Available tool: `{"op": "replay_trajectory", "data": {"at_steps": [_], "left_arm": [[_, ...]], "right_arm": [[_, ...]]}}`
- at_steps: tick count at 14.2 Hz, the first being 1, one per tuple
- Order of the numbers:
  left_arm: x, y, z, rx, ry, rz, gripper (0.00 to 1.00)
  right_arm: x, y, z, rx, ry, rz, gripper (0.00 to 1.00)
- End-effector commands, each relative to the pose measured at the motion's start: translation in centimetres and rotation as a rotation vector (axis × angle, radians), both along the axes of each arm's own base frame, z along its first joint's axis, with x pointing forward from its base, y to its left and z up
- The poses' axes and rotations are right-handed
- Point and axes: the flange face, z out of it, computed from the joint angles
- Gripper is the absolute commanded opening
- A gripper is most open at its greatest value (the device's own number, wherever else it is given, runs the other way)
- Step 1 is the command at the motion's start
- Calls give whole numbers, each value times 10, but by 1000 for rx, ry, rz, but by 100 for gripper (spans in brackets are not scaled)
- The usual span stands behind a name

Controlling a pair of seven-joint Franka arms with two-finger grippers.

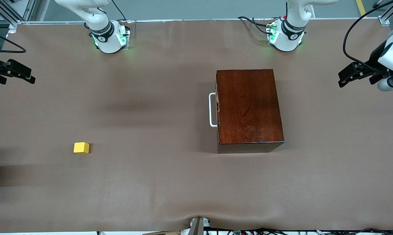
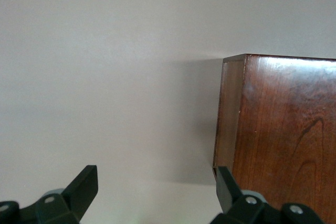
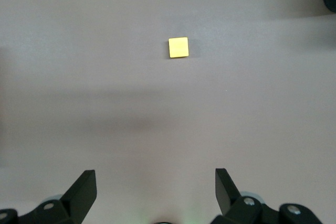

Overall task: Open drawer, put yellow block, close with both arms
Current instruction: 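Move the left gripper toward the white drawer handle of the box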

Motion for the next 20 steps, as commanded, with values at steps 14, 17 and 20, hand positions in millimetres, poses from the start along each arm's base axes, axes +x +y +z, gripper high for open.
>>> {"op": "replay_trajectory", "data": {"at_steps": [14,17,20], "left_arm": [[2,-155,-33,-25,63,-194,100],[7,-243,-64,-35,83,-154,100],[-1,-320,-100,-35,74,-125,100]], "right_arm": [[-7,0,2,10,-12,13,100],[-3,-2,-3,9,-21,9,100],[11,-5,-18,7,-23,5,100]]}}
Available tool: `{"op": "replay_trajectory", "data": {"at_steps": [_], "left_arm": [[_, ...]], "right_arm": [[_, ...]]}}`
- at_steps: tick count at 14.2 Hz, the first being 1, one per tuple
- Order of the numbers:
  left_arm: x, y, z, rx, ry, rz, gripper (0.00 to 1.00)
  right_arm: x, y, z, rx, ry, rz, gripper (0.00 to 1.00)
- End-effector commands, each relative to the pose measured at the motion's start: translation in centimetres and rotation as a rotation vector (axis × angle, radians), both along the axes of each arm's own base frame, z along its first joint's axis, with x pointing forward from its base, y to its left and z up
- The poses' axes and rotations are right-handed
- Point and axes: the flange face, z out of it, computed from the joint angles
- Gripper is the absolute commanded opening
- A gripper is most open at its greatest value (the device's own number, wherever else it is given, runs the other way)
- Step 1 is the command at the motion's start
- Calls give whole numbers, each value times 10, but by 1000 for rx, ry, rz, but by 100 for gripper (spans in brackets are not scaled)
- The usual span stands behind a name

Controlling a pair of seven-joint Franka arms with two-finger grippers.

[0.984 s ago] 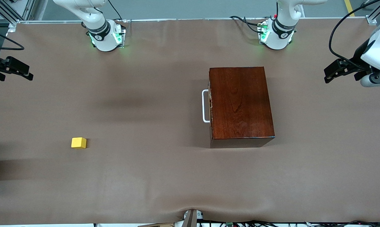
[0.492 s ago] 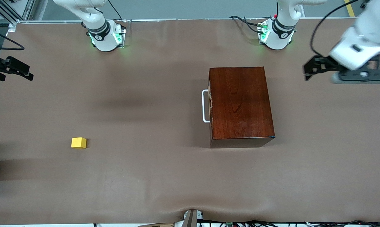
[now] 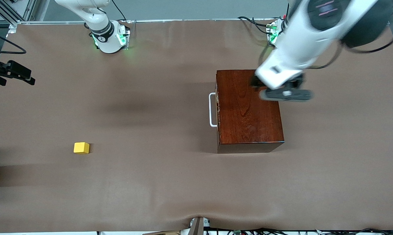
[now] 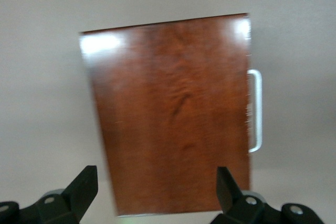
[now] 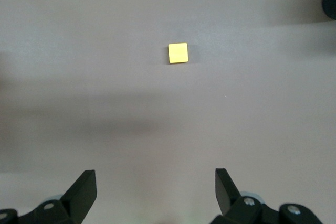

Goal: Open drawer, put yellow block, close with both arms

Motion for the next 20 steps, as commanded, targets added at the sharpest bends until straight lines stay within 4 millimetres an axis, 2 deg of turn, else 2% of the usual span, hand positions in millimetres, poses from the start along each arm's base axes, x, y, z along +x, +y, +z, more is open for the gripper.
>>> {"op": "replay_trajectory", "data": {"at_steps": [1,3,5,8,9,11,12,14,18,20], "left_arm": [[-1,-58,-24,-14,-16,40,100],[-9,-102,-50,-29,-26,74,100],[-10,-132,-77,-20,-34,113,100],[-25,-179,-123,44,-106,112,100],[-28,-188,-138,74,-130,106,100],[-32,-197,-166,122,-147,94,100],[-30,-198,-168,117,-157,94,100],[-37,-207,-187,137,-150,79,100],[-43,-213,-222,200,-150,57,100],[-45,-212,-236,231,-151,43,100]], "right_arm": [[12,-5,-20,8,3,-1,100],[19,-8,-41,7,-5,-6,100],[22,-10,-64,5,-14,-3,100],[33,-11,-91,0,-34,-4,100],[38,-11,-102,-1,-31,-5,100],[49,-17,-124,-1,-23,-13,100],[54,-19,-135,-1,-21,-17,100],[66,-22,-161,-2,-17,-21,100],[92,-28,-229,-5,-10,-28,100],[100,-30,-255,-7,-13,-30,100]]}}
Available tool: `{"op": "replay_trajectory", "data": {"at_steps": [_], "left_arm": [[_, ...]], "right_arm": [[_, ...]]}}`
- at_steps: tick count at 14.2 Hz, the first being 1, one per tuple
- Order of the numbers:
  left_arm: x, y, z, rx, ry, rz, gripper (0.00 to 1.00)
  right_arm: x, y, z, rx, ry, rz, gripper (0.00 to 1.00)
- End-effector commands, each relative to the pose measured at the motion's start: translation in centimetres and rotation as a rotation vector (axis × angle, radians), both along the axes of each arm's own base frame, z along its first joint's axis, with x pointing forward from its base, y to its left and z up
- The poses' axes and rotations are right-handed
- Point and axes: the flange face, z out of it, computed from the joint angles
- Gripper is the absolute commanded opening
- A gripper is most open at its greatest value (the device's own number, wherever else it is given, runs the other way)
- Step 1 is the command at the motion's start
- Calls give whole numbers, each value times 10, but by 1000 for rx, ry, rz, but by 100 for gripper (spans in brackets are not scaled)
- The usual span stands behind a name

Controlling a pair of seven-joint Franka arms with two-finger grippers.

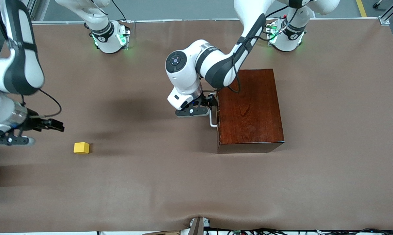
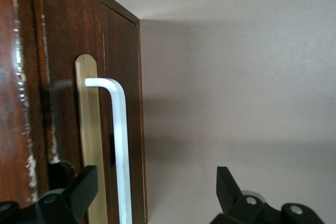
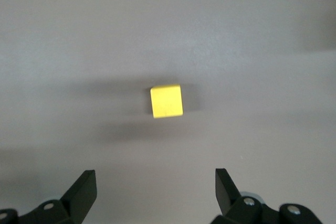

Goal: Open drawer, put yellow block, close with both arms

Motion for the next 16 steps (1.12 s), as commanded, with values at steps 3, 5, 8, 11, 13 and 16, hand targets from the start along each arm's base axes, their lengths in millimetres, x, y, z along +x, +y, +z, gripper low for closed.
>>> {"op": "replay_trajectory", "data": {"at_steps": [3,5,8,11,13,16], "left_arm": [[0,-1,-19,57,-13,-5,100],[-1,-1,-25,63,-5,-5,100],[0,-2,-34,65,-6,-6,100],[3,-5,-34,44,-22,-7,100],[4,-9,-30,14,-41,-3,100],[5,-16,-30,-25,-67,-2,100]], "right_arm": [[17,-3,-50,1,-13,12,100],[22,-4,-70,0,-18,18,100],[26,-2,-88,-1,-18,25,100],[31,-3,-107,-4,-31,26,100],[32,-3,-121,-5,-34,24,100],[31,-2,-141,-3,-10,26,100]]}}
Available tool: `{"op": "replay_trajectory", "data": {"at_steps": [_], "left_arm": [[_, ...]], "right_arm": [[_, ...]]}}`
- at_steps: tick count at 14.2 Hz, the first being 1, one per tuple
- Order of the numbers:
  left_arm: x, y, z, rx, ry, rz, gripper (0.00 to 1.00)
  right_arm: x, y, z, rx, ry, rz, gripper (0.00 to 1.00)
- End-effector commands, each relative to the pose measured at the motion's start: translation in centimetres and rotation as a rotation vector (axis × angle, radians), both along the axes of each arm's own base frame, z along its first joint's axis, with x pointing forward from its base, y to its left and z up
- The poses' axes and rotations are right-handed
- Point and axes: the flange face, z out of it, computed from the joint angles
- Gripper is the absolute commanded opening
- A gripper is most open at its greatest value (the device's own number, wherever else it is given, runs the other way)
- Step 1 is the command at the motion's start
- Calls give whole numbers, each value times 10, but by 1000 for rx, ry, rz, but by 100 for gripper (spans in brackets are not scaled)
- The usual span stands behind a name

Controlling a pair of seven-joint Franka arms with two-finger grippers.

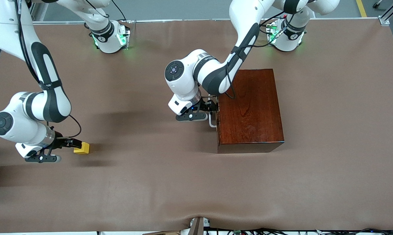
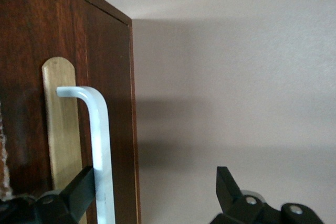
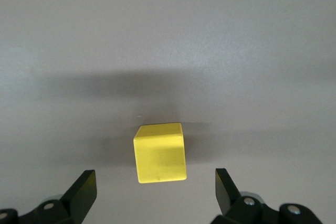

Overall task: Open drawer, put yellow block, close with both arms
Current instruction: 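Pull the drawer open with the left gripper while the right gripper grasps the cube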

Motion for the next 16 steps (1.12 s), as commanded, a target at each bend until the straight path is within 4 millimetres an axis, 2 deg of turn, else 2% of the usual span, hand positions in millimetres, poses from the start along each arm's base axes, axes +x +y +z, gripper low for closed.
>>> {"op": "replay_trajectory", "data": {"at_steps": [1,9,10,14,15,16], "left_arm": [[0,-12,-2,-28,-45,-3,100],[0,-28,5,-150,-73,26,100],[0,-30,1,-161,-78,40,100],[-8,-41,-6,-195,-79,43,100],[-9,-44,-7,-207,-79,55,100],[-9,-46,-4,-221,-82,61,100]], "right_arm": [[4,0,-16,6,6,8,100],[3,0,-65,5,13,7,100],[3,0,-70,6,15,8,100],[3,-1,-78,3,10,9,100],[3,0,-78,5,9,14,69],[2,-1,-79,5,12,14,27]]}}
